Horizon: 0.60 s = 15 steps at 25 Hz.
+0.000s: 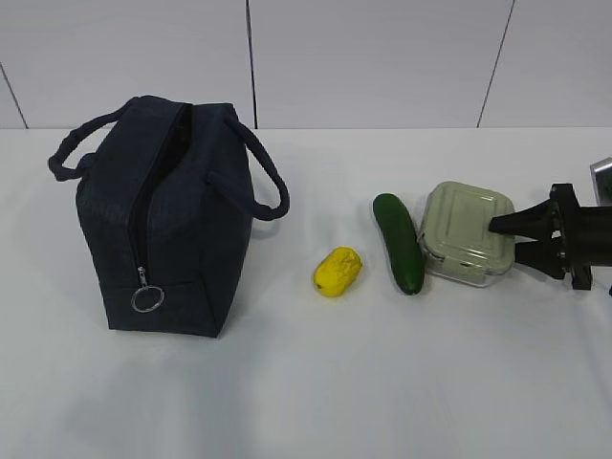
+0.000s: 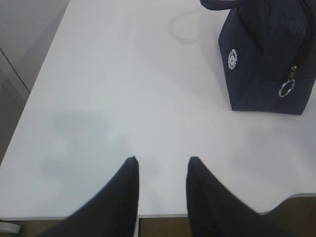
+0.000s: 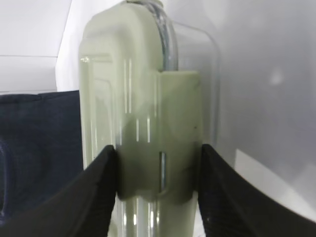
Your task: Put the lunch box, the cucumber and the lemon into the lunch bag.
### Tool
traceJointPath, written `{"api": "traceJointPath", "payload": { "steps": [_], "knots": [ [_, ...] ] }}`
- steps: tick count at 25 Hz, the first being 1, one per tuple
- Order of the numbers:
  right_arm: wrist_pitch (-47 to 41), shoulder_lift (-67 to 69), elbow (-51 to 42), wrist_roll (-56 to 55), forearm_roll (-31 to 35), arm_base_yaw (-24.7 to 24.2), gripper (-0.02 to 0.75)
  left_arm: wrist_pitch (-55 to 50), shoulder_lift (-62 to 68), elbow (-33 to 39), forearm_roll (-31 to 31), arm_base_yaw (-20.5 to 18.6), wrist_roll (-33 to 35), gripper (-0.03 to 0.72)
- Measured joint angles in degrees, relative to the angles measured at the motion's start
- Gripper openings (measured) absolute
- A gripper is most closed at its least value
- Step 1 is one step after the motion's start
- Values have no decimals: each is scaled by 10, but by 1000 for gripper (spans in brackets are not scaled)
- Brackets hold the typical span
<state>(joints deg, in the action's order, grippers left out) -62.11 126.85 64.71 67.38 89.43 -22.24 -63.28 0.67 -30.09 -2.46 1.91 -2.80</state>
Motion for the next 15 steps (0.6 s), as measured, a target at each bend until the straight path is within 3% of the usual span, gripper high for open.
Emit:
{"api": "traceJointPath", "payload": {
  "steps": [15],
  "knots": [
    [-7,0,0,4,-4,0,357,0,0,0,0,0,0,239]
  ]
}}
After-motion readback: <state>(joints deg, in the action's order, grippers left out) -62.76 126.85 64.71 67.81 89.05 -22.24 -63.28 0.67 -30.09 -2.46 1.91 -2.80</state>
